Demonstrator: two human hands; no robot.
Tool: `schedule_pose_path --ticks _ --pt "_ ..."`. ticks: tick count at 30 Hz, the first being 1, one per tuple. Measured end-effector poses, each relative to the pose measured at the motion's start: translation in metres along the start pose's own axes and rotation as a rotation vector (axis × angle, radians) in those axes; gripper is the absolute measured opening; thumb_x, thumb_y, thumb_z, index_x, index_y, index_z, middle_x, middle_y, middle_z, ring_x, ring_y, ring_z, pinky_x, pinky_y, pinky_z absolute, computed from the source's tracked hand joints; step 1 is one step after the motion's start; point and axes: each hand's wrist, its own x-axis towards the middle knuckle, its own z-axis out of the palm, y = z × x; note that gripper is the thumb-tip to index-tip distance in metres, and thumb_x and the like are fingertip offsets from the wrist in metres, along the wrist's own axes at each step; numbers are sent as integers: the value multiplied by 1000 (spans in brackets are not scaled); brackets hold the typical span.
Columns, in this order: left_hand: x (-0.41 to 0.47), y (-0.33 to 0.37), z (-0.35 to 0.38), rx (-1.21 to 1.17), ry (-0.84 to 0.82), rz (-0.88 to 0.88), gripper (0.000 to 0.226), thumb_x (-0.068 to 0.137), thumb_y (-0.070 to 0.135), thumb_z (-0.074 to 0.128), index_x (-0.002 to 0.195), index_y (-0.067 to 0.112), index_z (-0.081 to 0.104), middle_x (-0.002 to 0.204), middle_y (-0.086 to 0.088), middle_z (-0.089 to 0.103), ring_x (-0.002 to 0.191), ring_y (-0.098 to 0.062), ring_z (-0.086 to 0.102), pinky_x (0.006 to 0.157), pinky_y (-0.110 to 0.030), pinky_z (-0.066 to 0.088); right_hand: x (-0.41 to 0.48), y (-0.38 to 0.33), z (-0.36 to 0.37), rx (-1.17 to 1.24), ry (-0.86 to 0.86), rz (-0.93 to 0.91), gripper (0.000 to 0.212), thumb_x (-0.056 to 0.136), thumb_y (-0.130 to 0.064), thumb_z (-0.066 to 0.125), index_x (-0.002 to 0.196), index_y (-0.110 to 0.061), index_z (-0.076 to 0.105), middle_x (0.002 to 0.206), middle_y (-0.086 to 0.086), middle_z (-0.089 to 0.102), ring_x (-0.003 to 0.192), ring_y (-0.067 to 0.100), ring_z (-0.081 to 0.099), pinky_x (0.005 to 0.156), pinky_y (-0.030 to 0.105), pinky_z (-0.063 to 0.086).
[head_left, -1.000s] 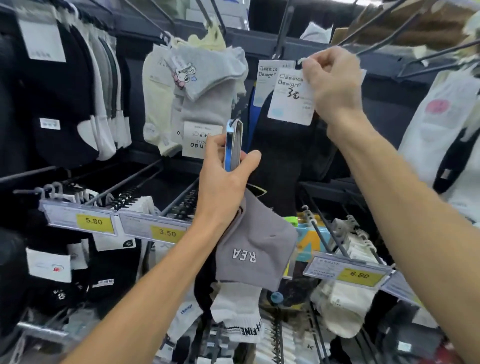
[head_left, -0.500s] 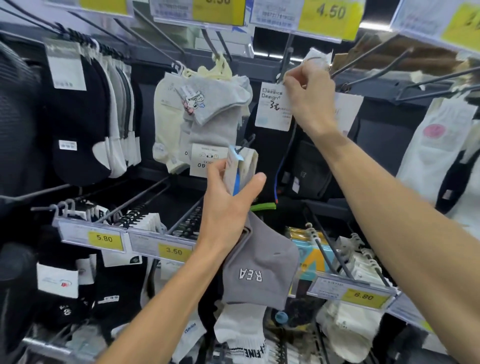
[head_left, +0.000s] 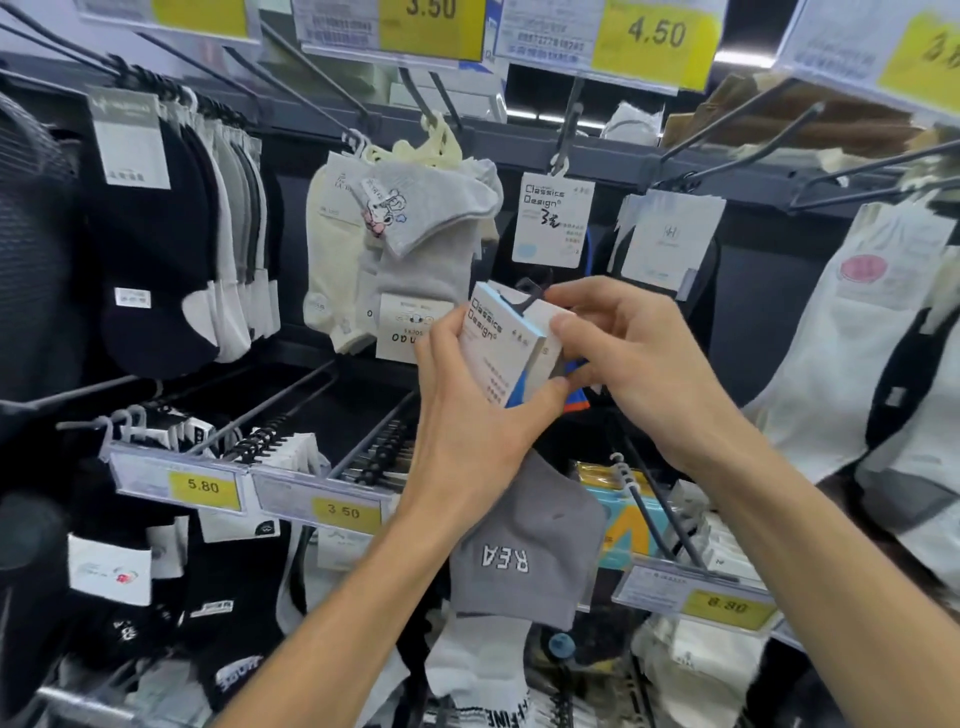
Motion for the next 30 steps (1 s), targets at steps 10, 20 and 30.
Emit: schedule_pose_path --ticks 10,20,30 --pt "8 2 -8 -222 25 -65 61 66 56 77 110 26 46 110 7 64 104 -7 65 79 -25 53 -10 2 -4 33 111 -164 22 96 -4 58 100 -24 67 95 -8 76 89 8 73 62 23 59" --pt "17 11 -2 40 24 4 65 58 68 74 104 35 42 100 19 62 91 7 61 68 -14 49 -9 -7 -3 -10 129 -240 19 97 -8 56 104 -24 66 92 0 75 86 13 73 64 25 61" --pt "56 23 6 62 -1 -56 62 68 79 51 111 34 49 104 17 64 92 11 58 74 -9 42 14 0 -50 87 496 -148 30 90 -10 49 86 -29 72 79 -12 71 75 3 63 63 21 51"
